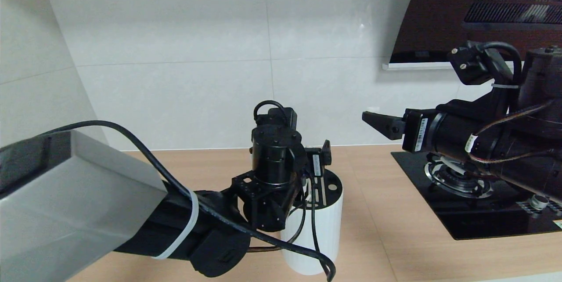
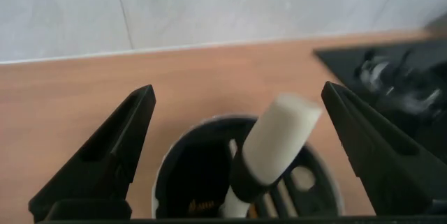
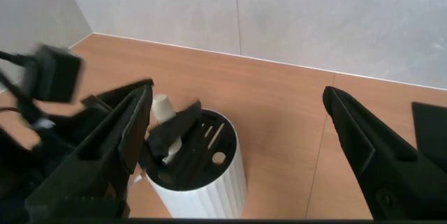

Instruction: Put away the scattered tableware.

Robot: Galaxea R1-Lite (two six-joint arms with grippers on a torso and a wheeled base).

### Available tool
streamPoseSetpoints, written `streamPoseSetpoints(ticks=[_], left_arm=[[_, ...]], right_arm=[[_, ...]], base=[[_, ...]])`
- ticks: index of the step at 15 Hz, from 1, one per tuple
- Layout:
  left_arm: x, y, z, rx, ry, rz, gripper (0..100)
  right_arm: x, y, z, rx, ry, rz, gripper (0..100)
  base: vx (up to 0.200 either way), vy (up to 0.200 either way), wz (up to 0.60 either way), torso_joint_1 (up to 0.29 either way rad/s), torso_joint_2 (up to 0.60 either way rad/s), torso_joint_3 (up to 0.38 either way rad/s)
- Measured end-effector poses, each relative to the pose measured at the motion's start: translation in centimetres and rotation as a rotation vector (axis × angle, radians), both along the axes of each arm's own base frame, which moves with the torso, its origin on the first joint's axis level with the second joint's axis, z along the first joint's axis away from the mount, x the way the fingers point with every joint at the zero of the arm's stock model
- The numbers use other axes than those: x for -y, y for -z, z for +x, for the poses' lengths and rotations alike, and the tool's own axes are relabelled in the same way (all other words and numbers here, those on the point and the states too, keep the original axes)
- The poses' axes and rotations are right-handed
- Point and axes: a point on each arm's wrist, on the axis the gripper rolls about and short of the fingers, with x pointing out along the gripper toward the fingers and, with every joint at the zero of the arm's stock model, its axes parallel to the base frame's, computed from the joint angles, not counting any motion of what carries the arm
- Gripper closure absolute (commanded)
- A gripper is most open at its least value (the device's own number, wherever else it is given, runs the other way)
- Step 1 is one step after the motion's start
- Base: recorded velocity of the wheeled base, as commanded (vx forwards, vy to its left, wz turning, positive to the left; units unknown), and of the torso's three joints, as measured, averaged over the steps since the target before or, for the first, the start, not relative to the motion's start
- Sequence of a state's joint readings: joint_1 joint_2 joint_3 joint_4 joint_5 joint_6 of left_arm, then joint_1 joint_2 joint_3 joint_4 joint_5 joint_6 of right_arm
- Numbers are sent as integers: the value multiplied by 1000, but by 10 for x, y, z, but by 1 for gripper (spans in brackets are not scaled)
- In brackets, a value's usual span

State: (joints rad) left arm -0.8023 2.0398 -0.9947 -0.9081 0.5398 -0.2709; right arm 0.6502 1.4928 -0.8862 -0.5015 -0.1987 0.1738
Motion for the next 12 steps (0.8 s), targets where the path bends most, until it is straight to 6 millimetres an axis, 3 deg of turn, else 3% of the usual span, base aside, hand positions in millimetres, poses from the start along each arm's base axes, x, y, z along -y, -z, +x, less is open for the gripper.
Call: streamPoseSetpoints(ticks=[3, 5, 9, 12], left_arm=[[-15, -39, -15, 103, 38, -108, 0], [-35, -71, -29, 169, 72, -137, 0], [-114, -124, -75, 265, 142, -136, 0], [-173, -134, -124, 276, 146, -111, 0]], right_arm=[[4, 1, -1, 5, 7, -13, 0], [12, -1, -1, 23, 26, -32, 0], [52, -7, 0, 60, 165, -19, 0], [85, -11, -31, 110, 242, 2, 0]], base=[[0, 0, 0, 0, 0, 0], [0, 0, 0, 0, 0, 0], [0, 0, 0, 0, 0, 0], [0, 0, 0, 0, 0, 0]])
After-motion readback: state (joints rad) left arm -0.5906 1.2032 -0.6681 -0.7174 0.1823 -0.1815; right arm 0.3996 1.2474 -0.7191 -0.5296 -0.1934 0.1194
